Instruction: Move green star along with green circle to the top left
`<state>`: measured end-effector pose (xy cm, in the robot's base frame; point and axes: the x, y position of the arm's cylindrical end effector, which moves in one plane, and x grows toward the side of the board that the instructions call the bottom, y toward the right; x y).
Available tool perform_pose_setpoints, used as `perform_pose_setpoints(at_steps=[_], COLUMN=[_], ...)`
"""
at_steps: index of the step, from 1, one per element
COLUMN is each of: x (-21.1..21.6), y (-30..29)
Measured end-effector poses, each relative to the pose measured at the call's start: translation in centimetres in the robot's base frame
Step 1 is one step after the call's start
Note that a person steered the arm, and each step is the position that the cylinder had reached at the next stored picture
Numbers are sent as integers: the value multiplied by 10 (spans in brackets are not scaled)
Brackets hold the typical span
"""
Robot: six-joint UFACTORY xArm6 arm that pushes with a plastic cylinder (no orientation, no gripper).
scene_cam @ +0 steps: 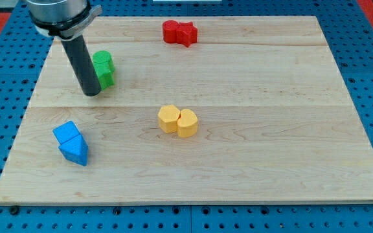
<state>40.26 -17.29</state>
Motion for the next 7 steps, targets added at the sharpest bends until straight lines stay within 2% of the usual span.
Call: perform_pose_setpoints(at_steps=[3,4,5,7], x=[-89,-45,-53,-143], y=[6,9,60,61])
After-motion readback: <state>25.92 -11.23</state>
